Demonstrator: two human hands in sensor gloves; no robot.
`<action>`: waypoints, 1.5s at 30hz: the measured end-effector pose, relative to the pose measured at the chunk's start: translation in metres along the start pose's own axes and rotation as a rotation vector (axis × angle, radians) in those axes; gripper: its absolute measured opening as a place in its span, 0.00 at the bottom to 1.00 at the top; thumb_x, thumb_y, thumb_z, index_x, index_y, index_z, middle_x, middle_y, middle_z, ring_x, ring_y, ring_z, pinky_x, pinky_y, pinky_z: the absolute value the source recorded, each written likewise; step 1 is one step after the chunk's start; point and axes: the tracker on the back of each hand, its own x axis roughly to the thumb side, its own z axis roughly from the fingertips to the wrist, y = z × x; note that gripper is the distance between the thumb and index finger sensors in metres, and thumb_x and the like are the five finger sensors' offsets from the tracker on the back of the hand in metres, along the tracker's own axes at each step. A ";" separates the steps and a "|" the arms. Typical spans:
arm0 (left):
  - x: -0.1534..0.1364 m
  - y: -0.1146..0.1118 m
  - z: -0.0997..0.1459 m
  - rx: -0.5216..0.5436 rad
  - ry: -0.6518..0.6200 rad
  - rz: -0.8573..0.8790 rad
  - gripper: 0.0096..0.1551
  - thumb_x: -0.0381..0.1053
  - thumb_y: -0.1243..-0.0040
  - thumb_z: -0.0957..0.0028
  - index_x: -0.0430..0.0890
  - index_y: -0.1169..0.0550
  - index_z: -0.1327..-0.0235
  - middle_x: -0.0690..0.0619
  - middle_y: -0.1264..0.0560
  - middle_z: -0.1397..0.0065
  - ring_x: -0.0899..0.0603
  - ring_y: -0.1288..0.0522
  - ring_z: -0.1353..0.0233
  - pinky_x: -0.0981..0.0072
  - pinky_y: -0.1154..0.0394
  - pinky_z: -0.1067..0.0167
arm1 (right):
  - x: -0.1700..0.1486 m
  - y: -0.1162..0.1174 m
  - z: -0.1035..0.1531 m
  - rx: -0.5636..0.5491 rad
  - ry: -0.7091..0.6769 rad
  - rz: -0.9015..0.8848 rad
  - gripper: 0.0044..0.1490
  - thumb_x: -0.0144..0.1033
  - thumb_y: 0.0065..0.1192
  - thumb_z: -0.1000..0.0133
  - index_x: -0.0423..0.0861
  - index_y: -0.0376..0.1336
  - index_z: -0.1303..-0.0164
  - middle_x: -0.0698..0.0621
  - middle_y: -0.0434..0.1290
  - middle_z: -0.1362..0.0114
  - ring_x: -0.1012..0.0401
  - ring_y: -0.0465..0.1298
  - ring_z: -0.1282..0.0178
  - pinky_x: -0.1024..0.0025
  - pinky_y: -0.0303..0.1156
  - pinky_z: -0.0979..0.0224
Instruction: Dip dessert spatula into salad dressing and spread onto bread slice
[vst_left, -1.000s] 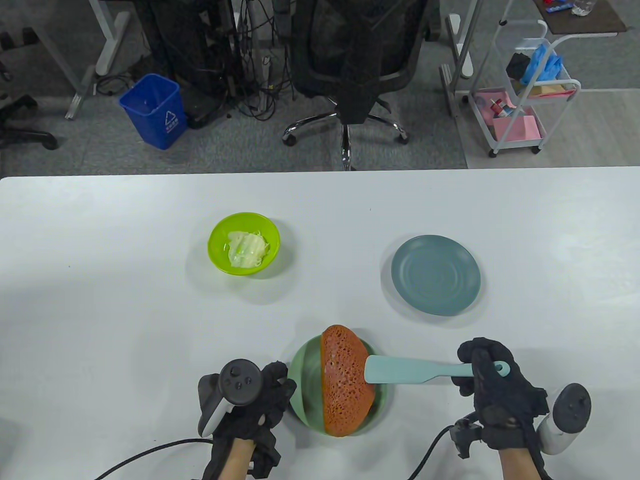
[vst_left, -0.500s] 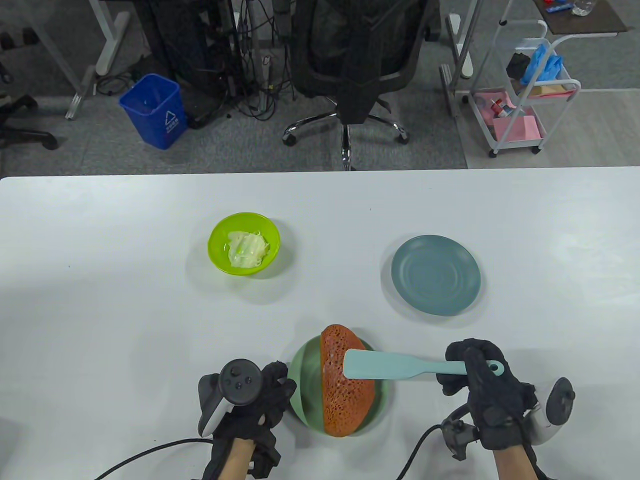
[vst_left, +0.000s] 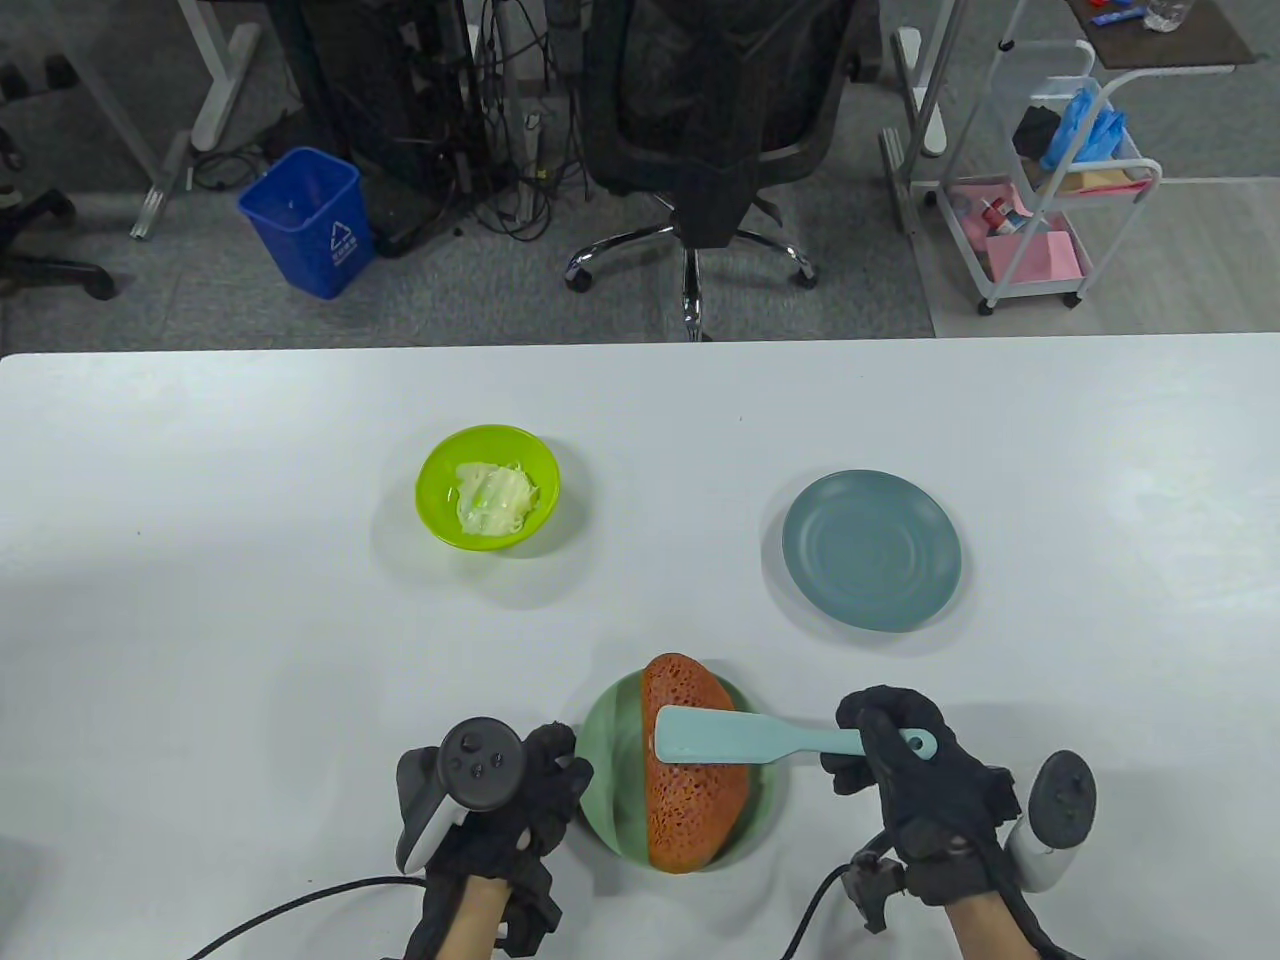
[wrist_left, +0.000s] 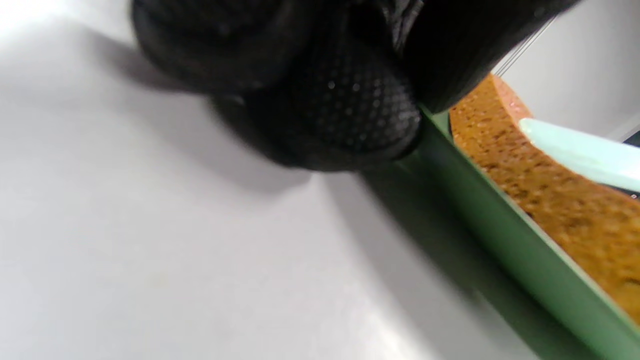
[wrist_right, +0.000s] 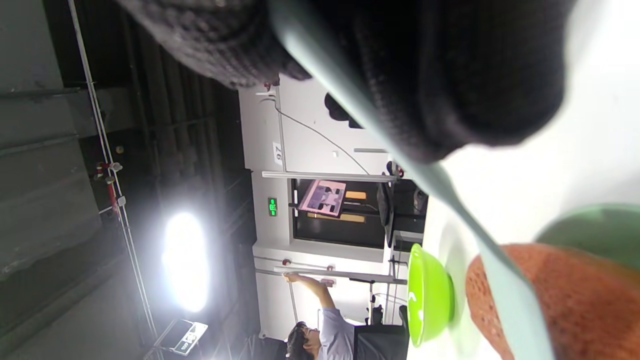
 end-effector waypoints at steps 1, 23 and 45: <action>0.000 0.000 0.000 0.000 0.000 0.000 0.32 0.57 0.35 0.35 0.38 0.24 0.27 0.56 0.14 0.52 0.53 0.11 0.65 0.67 0.14 0.67 | 0.003 -0.001 0.001 -0.012 -0.014 0.016 0.22 0.38 0.66 0.34 0.39 0.63 0.37 0.33 0.67 0.34 0.37 0.81 0.54 0.53 0.82 0.55; 0.000 0.000 0.000 0.001 0.000 0.000 0.32 0.57 0.35 0.35 0.38 0.24 0.27 0.56 0.14 0.52 0.53 0.11 0.65 0.67 0.14 0.67 | 0.004 -0.053 -0.001 -0.148 0.004 -0.040 0.21 0.38 0.65 0.33 0.39 0.63 0.37 0.33 0.67 0.35 0.35 0.79 0.55 0.53 0.81 0.57; 0.000 0.000 0.000 0.000 0.000 0.002 0.32 0.57 0.35 0.35 0.38 0.24 0.27 0.56 0.14 0.52 0.53 0.11 0.65 0.67 0.14 0.67 | -0.006 0.001 0.001 0.054 -0.017 -0.079 0.22 0.42 0.64 0.35 0.40 0.64 0.39 0.34 0.69 0.37 0.39 0.82 0.58 0.58 0.84 0.60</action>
